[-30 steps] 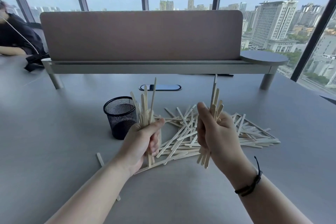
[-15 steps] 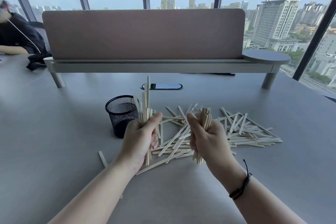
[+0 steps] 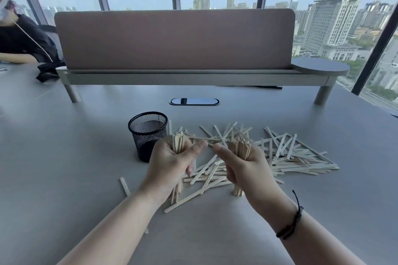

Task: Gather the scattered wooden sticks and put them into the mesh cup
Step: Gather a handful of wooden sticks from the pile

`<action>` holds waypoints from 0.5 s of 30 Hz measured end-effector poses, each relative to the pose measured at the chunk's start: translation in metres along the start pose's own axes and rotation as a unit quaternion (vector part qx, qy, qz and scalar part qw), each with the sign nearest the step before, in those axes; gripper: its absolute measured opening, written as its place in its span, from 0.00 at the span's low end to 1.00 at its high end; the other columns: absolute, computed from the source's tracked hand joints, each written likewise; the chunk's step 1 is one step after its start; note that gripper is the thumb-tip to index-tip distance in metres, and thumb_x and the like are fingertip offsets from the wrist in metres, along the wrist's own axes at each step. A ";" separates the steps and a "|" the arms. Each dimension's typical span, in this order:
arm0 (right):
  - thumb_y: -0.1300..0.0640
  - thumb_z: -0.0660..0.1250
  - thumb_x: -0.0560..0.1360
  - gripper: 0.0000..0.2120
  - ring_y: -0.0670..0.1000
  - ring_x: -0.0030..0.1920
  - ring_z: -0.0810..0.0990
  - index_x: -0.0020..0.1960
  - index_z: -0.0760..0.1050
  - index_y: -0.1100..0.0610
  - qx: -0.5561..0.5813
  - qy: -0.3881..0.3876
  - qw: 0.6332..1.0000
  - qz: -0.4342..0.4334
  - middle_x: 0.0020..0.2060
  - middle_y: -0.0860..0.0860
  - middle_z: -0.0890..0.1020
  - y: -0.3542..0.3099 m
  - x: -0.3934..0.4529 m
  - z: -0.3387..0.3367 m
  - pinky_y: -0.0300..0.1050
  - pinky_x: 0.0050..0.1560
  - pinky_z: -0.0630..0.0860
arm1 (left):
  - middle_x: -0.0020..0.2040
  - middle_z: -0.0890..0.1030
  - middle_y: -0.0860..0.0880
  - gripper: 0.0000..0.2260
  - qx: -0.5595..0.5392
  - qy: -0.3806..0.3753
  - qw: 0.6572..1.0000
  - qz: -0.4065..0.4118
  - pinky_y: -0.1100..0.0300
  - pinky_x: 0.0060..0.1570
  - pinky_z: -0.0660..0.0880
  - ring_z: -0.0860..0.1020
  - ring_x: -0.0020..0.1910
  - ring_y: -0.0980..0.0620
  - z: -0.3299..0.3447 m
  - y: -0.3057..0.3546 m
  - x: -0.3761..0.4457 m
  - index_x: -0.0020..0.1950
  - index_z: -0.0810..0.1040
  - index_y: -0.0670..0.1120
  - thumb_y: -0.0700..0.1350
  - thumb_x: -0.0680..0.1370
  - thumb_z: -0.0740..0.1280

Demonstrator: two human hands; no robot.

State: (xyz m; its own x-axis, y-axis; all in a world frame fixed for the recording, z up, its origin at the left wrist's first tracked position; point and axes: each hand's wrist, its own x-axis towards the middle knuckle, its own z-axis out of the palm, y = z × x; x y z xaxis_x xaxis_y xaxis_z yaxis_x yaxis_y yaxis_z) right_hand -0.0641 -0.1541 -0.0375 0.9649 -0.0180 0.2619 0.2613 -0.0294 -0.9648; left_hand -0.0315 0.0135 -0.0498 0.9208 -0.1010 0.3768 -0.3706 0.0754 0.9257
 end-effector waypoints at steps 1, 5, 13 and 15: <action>0.49 0.70 0.74 0.30 0.60 0.25 0.55 0.31 0.56 0.65 -0.002 0.004 1.000 0.004 0.24 0.62 0.57 0.000 0.000 -0.001 0.53 0.27 0.54 | 0.19 0.67 0.48 0.23 -0.006 -0.007 1.000 -0.012 0.62 0.24 0.68 0.65 0.18 0.51 0.001 0.000 -0.001 0.26 0.67 0.46 0.48 0.72 0.77; 0.48 0.67 0.78 0.30 0.50 0.22 0.56 0.23 0.58 0.53 0.007 0.013 0.999 0.029 0.20 0.53 0.60 0.001 0.000 -0.006 0.39 0.26 0.56 | 0.22 0.58 0.49 0.30 -0.035 0.003 0.996 -0.079 0.67 0.22 0.56 0.54 0.18 0.54 0.003 0.005 -0.002 0.30 0.56 0.43 0.55 0.74 0.74; 0.48 0.66 0.73 0.27 0.48 0.22 0.53 0.21 0.56 0.51 0.102 -0.032 0.991 0.076 0.18 0.50 0.57 -0.010 0.015 0.028 0.43 0.29 0.51 | 0.23 0.55 0.51 0.27 -0.124 0.093 0.977 -0.149 0.59 0.26 0.47 0.51 0.23 0.52 -0.015 0.033 0.018 0.27 0.55 0.51 0.55 0.73 0.72; 0.50 0.66 0.75 0.28 0.48 0.21 0.53 0.22 0.56 0.50 0.138 -0.047 0.987 0.070 0.18 0.48 0.57 -0.029 0.033 0.052 0.43 0.28 0.50 | 0.25 0.54 0.49 0.28 -0.140 0.131 0.973 -0.126 0.57 0.27 0.48 0.52 0.24 0.51 -0.031 0.049 0.031 0.30 0.52 0.50 0.53 0.73 0.72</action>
State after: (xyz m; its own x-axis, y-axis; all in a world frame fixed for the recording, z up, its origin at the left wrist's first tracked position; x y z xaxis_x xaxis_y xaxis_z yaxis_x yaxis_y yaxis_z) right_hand -0.0384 -0.1016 -0.0025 0.9868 0.0904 0.1341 0.1090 0.2405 -0.9645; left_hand -0.0174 0.0453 0.0061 0.9911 0.1030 0.0838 -0.1151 0.3520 0.9289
